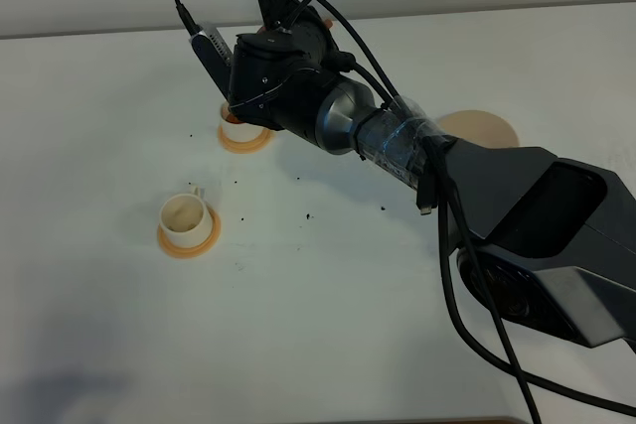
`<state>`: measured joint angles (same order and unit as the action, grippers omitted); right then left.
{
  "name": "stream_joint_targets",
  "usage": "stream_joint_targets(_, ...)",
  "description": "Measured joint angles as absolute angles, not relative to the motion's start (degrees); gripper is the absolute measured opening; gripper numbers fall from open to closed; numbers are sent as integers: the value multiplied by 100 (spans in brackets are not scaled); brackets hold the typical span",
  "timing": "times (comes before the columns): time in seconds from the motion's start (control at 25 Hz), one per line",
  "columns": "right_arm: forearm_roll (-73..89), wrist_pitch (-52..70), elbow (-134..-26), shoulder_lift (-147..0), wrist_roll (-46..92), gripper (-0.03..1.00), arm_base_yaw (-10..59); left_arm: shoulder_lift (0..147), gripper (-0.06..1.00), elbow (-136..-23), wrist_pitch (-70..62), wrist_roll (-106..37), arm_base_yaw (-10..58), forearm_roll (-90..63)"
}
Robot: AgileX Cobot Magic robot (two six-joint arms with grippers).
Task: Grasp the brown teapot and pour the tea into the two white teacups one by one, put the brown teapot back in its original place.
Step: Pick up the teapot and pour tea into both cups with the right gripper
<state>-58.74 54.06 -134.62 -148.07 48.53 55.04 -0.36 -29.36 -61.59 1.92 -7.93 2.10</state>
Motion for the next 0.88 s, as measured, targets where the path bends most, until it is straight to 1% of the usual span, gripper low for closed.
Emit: stream_joint_targets(0.88, -6010, 5362, -13462, -14807, 4869, 9, 5504, -36, 38, -2936, -6159, 192, -793, 210)
